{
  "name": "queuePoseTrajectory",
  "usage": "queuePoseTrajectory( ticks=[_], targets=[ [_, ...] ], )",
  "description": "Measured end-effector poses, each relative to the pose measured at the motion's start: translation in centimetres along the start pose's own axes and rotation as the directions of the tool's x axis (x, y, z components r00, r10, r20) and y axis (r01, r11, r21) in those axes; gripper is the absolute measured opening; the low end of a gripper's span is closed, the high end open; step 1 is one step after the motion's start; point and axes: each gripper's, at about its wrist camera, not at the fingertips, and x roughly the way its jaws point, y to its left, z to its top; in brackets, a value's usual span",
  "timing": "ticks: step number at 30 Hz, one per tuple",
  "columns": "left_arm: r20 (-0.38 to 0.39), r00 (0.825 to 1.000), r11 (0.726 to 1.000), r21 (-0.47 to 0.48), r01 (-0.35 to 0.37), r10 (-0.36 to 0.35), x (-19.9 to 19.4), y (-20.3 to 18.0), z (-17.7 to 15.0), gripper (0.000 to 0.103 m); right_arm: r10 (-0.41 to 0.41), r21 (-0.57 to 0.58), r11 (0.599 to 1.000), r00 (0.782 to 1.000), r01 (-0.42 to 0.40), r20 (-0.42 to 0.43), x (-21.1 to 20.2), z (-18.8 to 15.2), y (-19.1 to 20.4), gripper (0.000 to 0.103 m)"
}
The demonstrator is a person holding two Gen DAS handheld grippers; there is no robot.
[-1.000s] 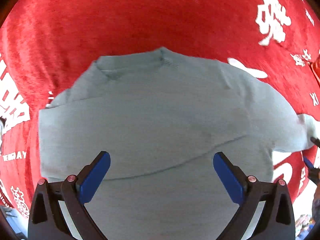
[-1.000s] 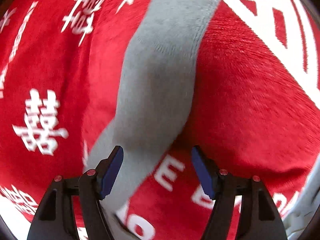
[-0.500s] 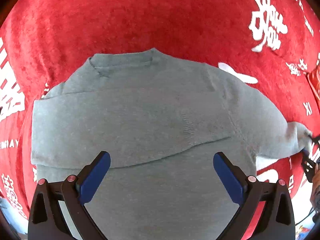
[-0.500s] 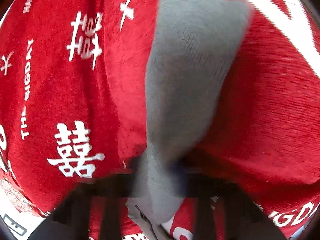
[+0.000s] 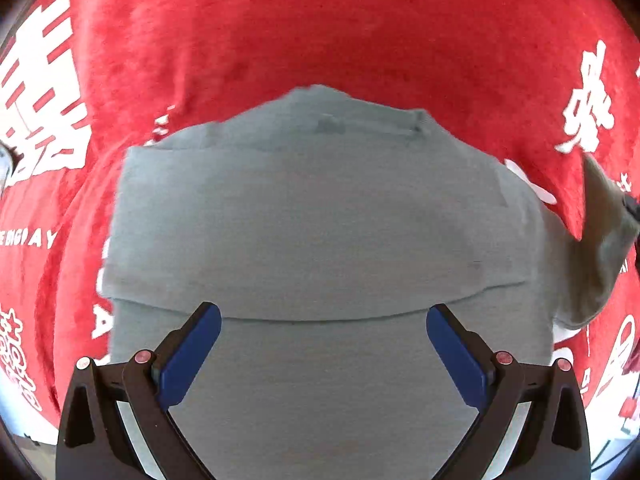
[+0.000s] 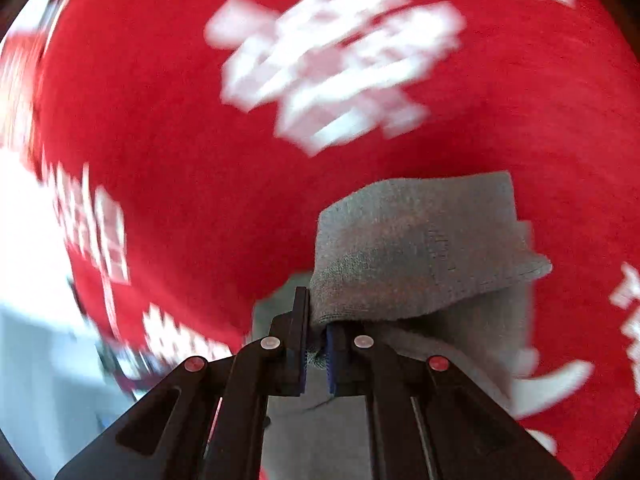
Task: Fold small clothes
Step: 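Lift and fold the held sleeve across the body with the right gripper, release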
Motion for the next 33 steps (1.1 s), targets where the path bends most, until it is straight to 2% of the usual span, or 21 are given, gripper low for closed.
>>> queuePoseTrajectory(
  ticks=[3,6,9,12,14,15,16,18,20,22,24,26,28,30,33],
  targets=[
    [0.0,1.0,0.999,-0.043,-0.028,0.028,-0.1,2.8,-0.2,0.103,-0.015,-0.149,0.989,0.994,-0.002,-0.112,5.4,-2.2,4.9,0.008],
    [-0.006,1.0,0.996,-0.08,-0.031,0.031,-0.1,5.4,-0.5,0.103,-0.066,-0.253,0.967,0.975,0.01,-0.214,11.0,-5.4,8.1,0.008],
    [-0.005,0.999,0.993,-0.105,-0.054,0.054,0.1,7.5,-1.1,0.103,-0.169,-0.297,0.952,0.938,0.075,-0.302,16.3,-8.5,8.5,0.01],
    [-0.007,0.998,0.99,-0.127,-0.057,0.056,0.2,9.1,-1.8,0.103,-0.264,-0.316,0.936,0.902,0.155,-0.341,18.7,-10.1,7.8,0.012],
    [-0.005,0.998,0.989,-0.136,-0.056,0.056,0.2,10.0,-2.2,0.103,-0.27,-0.293,0.941,0.896,0.168,-0.353,18.6,-10.6,7.2,0.029],
    [-0.004,0.999,0.989,-0.139,-0.054,0.054,0.1,10.3,-2.4,0.103,-0.26,-0.275,0.947,0.899,0.166,-0.352,18.3,-10.6,7.1,0.05],
    [-0.004,0.999,0.988,-0.143,-0.052,0.052,0.1,10.7,-2.6,0.103,-0.254,-0.251,0.952,0.906,0.173,-0.338,17.7,-10.4,7.0,0.064],
    [-0.003,0.999,0.988,-0.15,-0.047,0.047,-0.1,11.3,-2.7,0.103,-0.25,-0.208,0.958,0.925,0.195,-0.285,16.1,-9.8,6.4,0.064],
    [0.0,0.999,0.986,-0.161,-0.039,0.039,-0.3,11.9,-2.7,0.103,-0.268,-0.13,0.961,0.936,0.244,-0.229,15.0,-8.4,5.8,0.059],
    [0.004,0.999,0.984,-0.174,-0.037,0.038,-0.4,12.6,-2.8,0.103,-0.285,-0.091,0.958,0.94,0.272,-0.188,14.8,-7.4,5.8,0.004],
    [0.007,0.999,0.981,-0.189,-0.037,0.039,-0.6,13.3,-3.0,0.103,-0.302,-0.147,0.949,0.942,0.281,-0.149,15.1,-6.9,7.4,0.004],
    [0.009,0.999,0.978,-0.205,-0.039,0.041,-0.8,14.2,-3.1,0.103,-0.323,-0.313,0.91,0.937,0.27,-0.13,16.1,-7.2,10.5,0.004],
    [0.007,0.999,0.976,-0.216,-0.04,0.043,-0.8,14.9,-3.2,0.103,-0.348,-0.491,0.838,0.926,0.238,-0.144,17.9,-8.9,13.6,0.004],
    [0.002,0.999,0.973,-0.228,-0.045,0.046,-0.8,15.7,-3.4,0.103,-0.383,-0.634,0.75,0.905,0.189,-0.183,20.2,-11.8,16.0,0.004],
    [-0.007,0.999,0.967,-0.251,-0.047,0.047,-0.8,16.7,-3.7,0.103,-0.436,-0.738,0.661,0.869,0.134,-0.233,22.2,-15.3,16.6,0.004]
  ],
)
